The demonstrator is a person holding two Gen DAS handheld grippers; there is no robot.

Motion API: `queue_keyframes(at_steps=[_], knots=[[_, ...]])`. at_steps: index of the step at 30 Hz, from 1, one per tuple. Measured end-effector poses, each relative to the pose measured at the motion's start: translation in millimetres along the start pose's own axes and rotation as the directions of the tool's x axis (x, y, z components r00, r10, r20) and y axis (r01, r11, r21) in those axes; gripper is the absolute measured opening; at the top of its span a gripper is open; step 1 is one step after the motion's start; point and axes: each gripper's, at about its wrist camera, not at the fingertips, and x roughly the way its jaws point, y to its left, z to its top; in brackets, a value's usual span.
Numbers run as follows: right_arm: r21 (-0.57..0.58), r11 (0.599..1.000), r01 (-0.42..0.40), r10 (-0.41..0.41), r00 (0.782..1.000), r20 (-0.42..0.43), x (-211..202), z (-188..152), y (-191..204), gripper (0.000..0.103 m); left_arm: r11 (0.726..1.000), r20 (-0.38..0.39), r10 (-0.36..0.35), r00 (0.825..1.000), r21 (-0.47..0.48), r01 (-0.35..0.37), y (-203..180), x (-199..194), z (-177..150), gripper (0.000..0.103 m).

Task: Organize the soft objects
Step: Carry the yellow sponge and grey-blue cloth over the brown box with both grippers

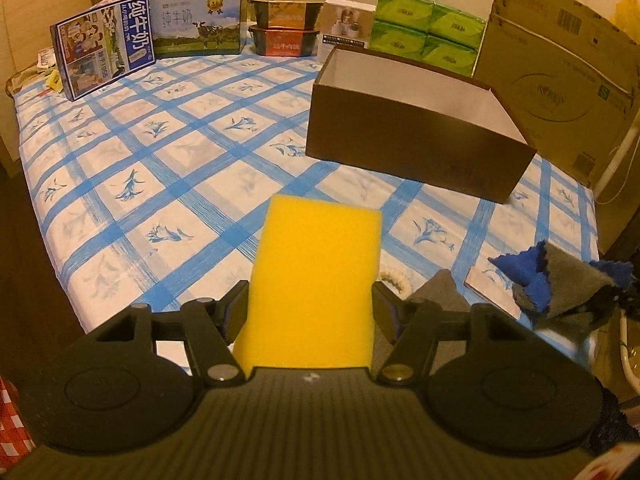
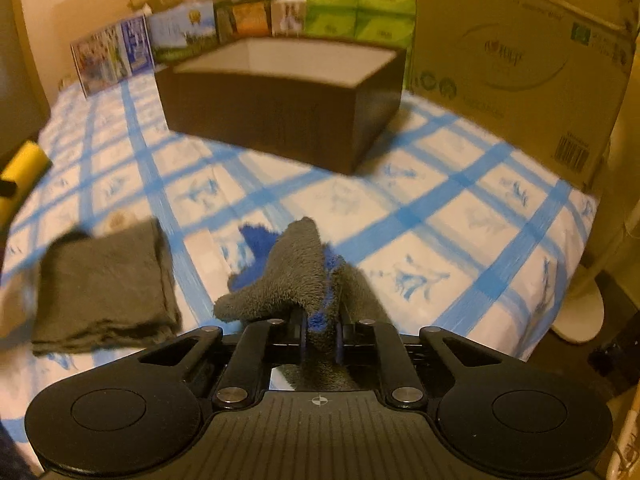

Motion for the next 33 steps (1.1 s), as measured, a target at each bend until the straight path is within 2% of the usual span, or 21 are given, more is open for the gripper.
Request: queue_keyframes(at_steps=[6,19,33], knots=[[0.024,1.0,-0.012,0.01,0.997,0.077,-25,20,-4,0.012,1.0,0.022,0.009,1.0,-0.007,-0.008,4,-8,4,0.062],[0.038,0.998,-0.053,0.047,0.989,0.138,-51,44,3,0.012,1.0,0.046,0.001,0.999,0.026,-0.002,-5,-17,19,0.062],[0.008,0.996,-0.091,0.089,0.981,0.174,-60,85,3,0.012,0.993,0.09,-0.038,0.995,0.115,0.027,-33,-3,69,0.062]])
